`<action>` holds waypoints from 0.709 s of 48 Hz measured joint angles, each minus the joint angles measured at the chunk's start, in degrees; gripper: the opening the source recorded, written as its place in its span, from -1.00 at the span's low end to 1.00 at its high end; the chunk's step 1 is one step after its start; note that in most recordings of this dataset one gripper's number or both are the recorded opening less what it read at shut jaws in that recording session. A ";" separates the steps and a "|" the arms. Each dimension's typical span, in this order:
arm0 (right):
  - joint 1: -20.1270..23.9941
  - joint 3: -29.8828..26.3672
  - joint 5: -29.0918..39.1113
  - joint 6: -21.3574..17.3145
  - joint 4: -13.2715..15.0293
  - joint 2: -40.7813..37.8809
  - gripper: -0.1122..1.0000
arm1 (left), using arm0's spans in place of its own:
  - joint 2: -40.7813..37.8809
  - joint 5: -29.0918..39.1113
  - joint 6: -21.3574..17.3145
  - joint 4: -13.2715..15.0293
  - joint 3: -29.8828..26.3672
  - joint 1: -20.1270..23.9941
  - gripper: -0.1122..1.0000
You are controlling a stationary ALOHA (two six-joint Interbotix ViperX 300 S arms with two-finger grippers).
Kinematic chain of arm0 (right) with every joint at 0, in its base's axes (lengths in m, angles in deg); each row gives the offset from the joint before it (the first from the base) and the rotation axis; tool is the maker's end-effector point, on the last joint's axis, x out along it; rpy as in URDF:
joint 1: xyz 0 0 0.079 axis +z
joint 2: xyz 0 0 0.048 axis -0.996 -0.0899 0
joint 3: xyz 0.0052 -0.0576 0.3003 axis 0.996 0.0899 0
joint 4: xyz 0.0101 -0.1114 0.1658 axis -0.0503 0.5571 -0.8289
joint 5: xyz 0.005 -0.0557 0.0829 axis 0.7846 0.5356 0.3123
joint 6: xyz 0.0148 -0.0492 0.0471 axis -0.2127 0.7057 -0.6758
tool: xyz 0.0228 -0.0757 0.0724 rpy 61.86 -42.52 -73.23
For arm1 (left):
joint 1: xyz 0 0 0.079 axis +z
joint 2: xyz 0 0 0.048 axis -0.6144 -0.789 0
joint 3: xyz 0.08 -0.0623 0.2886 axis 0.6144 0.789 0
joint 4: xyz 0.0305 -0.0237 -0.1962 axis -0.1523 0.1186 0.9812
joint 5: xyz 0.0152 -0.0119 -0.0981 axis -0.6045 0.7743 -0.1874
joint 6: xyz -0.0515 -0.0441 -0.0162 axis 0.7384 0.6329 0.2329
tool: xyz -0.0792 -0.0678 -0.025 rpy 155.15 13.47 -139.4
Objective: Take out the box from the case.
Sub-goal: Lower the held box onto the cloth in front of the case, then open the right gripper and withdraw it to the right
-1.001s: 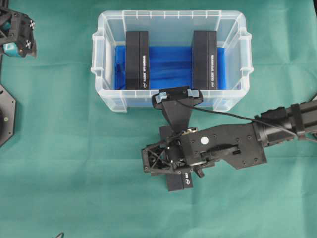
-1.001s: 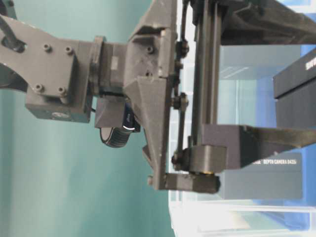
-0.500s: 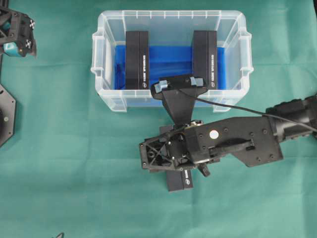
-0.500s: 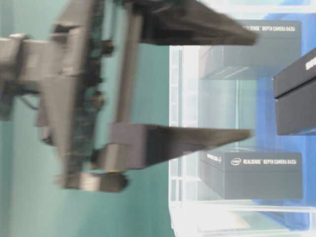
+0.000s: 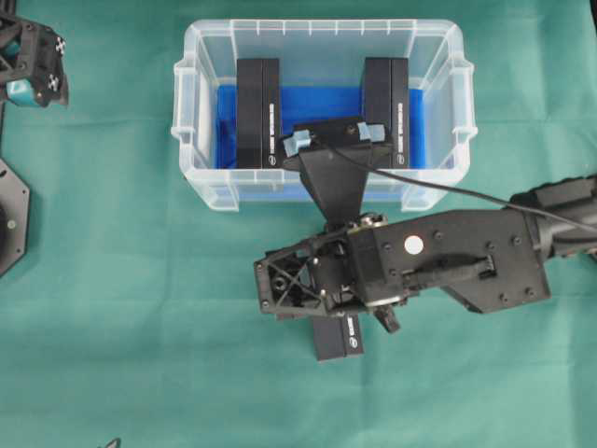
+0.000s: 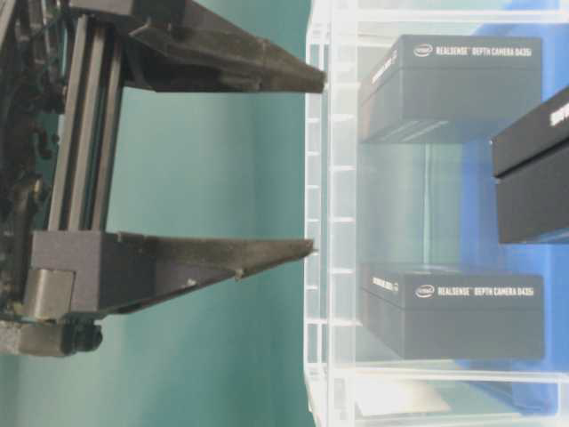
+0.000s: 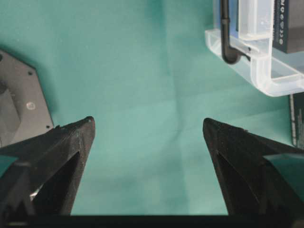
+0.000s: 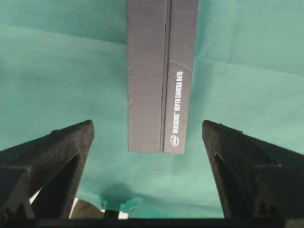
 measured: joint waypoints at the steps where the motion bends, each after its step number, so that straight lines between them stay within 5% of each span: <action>1: 0.09 0.00 0.00 0.09 0.00 0.09 0.81 | 0.00 0.00 -0.09 -0.09 0.00 0.00 0.89; 22: 1.49 0.53 5.54 1.23 0.09 2.72 0.81 | 0.09 0.00 0.18 0.00 0.00 0.00 0.89; 34: 2.81 8.26 8.17 0.35 0.00 9.40 0.81 | 0.79 0.00 0.35 0.00 0.26 0.00 0.89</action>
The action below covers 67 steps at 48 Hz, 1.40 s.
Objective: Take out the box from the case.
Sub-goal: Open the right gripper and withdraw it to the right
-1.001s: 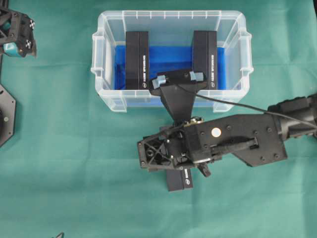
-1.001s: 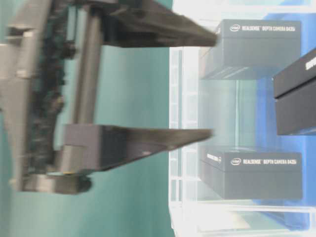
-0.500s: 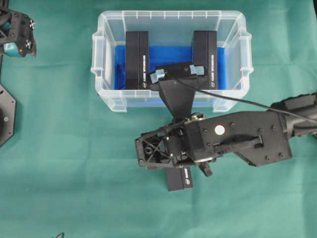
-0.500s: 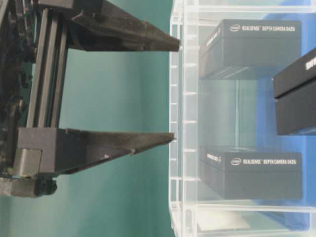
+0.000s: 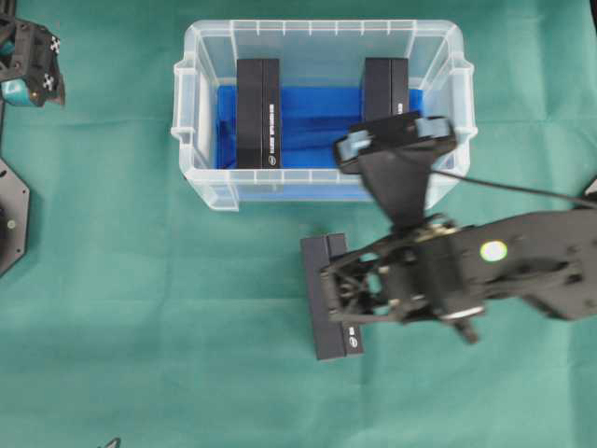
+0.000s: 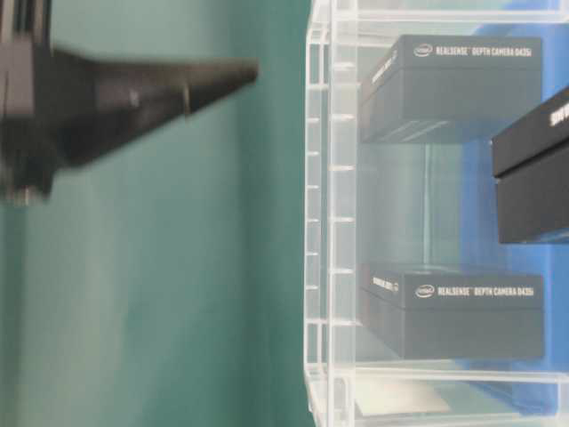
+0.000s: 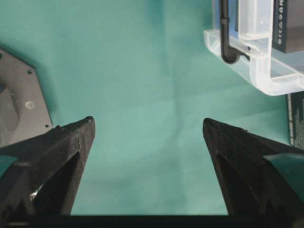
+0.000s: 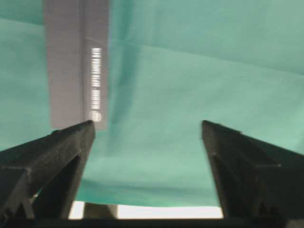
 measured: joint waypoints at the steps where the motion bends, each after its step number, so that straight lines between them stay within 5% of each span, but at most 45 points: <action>1: 0.09 0.70 0.00 -0.18 0.00 0.62 0.81 | 0.09 0.00 0.00 0.00 0.00 0.00 0.89; 25: 5.54 25.31 -4.75 -9.05 0.00 22.94 0.81 | 0.79 0.00 0.00 0.00 0.53 0.00 0.89; 44: 8.44 31.82 -3.87 -12.74 0.26 30.76 0.81 | 0.79 0.00 0.09 -0.09 0.53 0.00 0.89; 56: 6.33 32.78 -4.13 -10.02 1.93 31.73 0.81 | 0.70 0.00 0.00 -0.09 0.53 0.00 0.89; 67: -4.48 35.60 -4.66 0.79 2.72 35.33 0.81 | 0.70 0.00 0.00 0.00 0.62 0.00 0.89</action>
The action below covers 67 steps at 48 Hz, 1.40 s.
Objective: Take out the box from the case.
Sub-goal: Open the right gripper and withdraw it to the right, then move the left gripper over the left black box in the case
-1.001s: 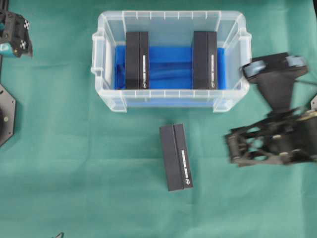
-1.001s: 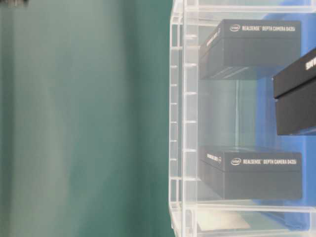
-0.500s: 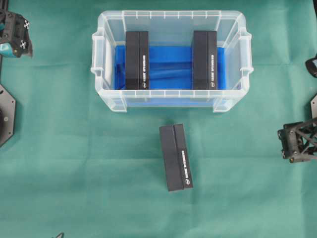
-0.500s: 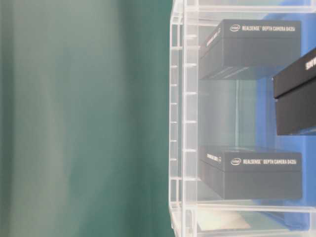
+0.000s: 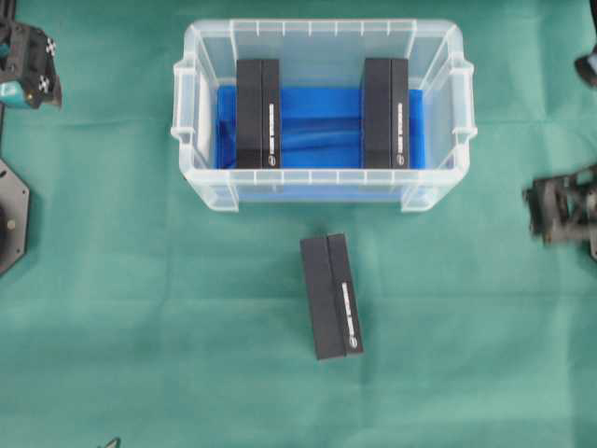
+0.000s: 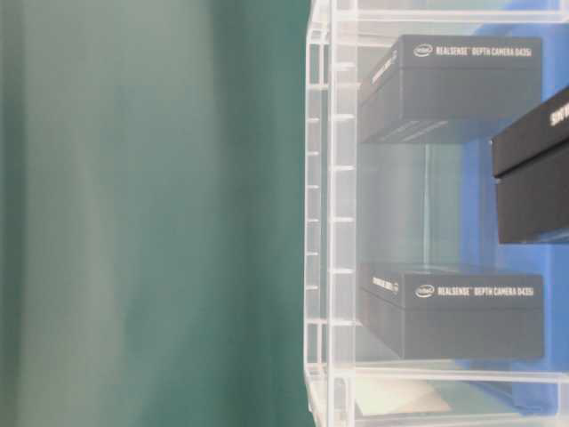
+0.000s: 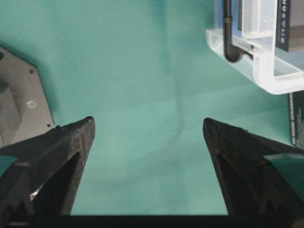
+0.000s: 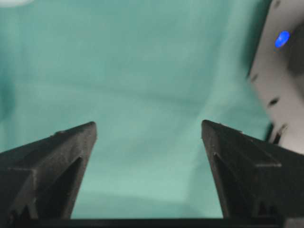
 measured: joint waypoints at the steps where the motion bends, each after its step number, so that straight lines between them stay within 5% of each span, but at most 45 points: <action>1: -1.41 0.26 -0.18 1.85 0.00 0.35 0.81 | 0.00 0.00 0.00 0.00 -0.09 0.00 0.89; 15: -19.69 2.11 -2.99 18.72 0.09 2.64 0.81 | -0.09 0.00 0.00 0.00 -0.09 0.00 0.89; 27: -30.32 2.11 -3.60 28.65 -0.09 2.55 0.81 | -0.18 0.18 0.00 0.00 -0.09 0.00 0.89; 67: -32.61 2.11 -4.31 29.97 -0.44 1.67 0.81 | -0.44 0.00 -0.18 0.00 -0.09 0.00 0.89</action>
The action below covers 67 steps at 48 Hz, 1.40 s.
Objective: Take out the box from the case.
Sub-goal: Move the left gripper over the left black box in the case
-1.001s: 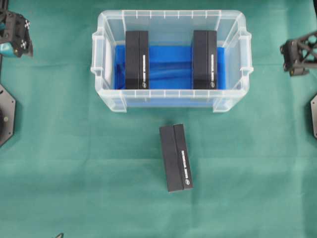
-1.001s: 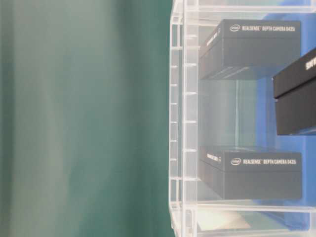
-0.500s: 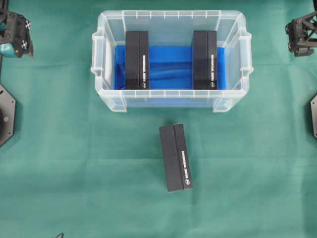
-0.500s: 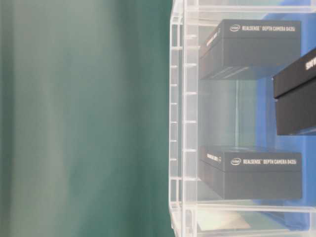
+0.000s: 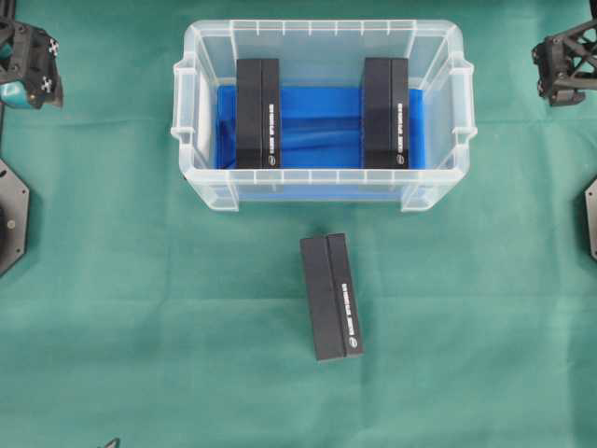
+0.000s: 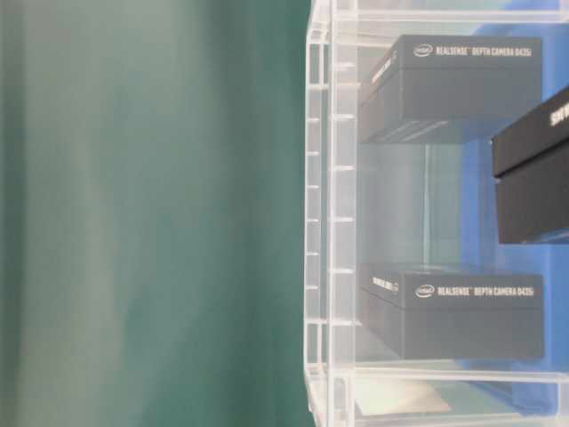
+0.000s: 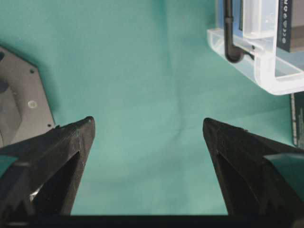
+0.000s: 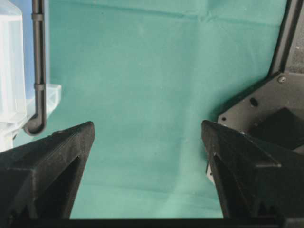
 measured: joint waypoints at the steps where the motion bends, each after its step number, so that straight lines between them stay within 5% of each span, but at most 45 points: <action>1: 0.00 0.00 -0.09 0.00 0.00 0.00 0.81 | 0.00 0.00 0.00 0.00 0.09 0.00 0.89; 30: 0.00 0.00 0.00 0.00 -0.26 0.00 0.81 | -10.20 -0.26 -0.44 0.00 -5.98 -0.79 0.89; 67: -0.09 0.00 -0.09 0.88 -0.26 0.00 0.81 | -33.40 -0.35 -0.62 0.00 -28.83 -3.69 0.89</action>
